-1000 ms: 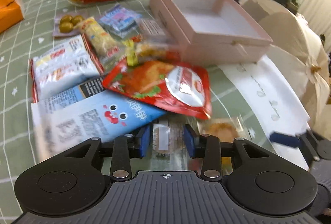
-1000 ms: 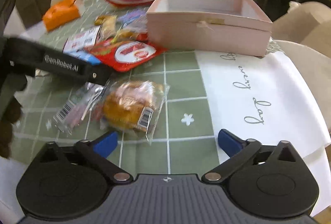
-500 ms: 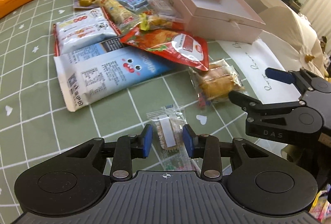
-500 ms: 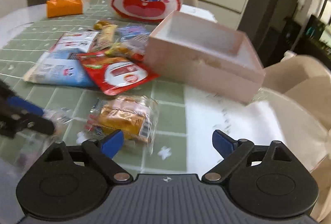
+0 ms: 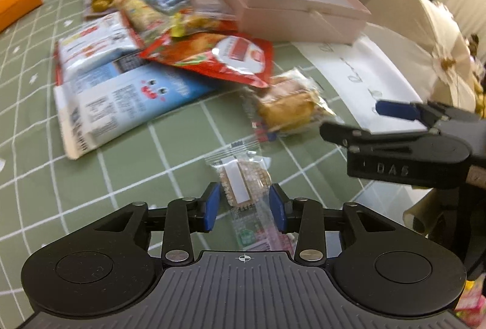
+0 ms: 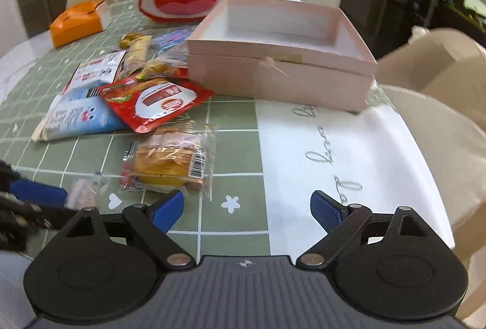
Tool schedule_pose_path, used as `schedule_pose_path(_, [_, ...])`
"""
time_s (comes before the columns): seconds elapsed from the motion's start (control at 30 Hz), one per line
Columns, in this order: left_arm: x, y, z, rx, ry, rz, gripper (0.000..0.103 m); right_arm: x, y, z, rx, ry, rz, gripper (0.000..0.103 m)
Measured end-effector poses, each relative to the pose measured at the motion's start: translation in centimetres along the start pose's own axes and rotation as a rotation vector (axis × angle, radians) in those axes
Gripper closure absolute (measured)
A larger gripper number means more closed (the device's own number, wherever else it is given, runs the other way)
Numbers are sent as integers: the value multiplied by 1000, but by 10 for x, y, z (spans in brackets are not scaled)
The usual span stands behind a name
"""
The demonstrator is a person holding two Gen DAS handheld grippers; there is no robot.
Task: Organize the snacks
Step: 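Grasp the wrapped round cake with the right gripper while the left gripper holds its packet, then lower the cake into the pink box and open the right gripper while the left drops its packet there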
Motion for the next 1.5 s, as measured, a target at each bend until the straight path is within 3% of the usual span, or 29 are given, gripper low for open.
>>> schedule_pose_path(0.17, [1,-1,-8,-26,-76,-7,57,-18,6,17,-66,-45,-37,11])
schedule_pose_path(0.3, [3,1,-6,-36,-90,2,54,-31,-18,37,-128,-44,36,11])
schedule_pose_path(0.4, [5,3,2,-42,-80,9,54,-22,-18,33,-116,33,73,12])
schedule_pose_path(0.47, [5,5,9,-41,-56,-3,54,-13,-6,18,-25,132,15,12])
schedule_pose_path(0.53, [5,5,9,-35,-42,-11,57,-4,5,3,167,258,-67,12])
schedule_pose_path(0.6, [3,4,5,-26,-42,-15,57,0,13,-5,262,294,-101,12])
schedule_pose_path(0.67, [2,2,0,-19,-49,-20,56,-2,19,-14,193,185,-87,12])
schedule_pose_path(0.77, [1,-1,-6,-23,-70,-23,56,-10,17,-20,20,-67,-43,12])
schedule_pose_path(0.87, [-1,-2,-8,-25,-72,-24,56,-21,-3,-15,-38,-198,-15,12])
schedule_pose_path(1.0, [-4,-4,-8,-36,-62,-21,57,-34,-38,2,-29,-190,28,13])
schedule_pose_path(1.07, [-6,-5,-10,-46,-64,-15,58,-37,-42,9,13,-125,35,28])
schedule_pose_path(1.1, [-6,-5,-11,-46,-63,-13,60,-38,-39,11,16,-97,30,47])
schedule_pose_path(1.27, [-6,-4,-15,26,5,-11,63,-34,-5,-3,-44,-83,24,48])
schedule_pose_path(1.5, [-22,25,-41,108,1,-130,63,-42,52,-32,-85,-38,-28,48])
Point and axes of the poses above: each gripper's, at about its wrist camera, not at the fingertips, and y roughly against the way its jaws point, z to its left, x to its underside, the point moved 5 cm from there along -y, roughly the way its jaws point
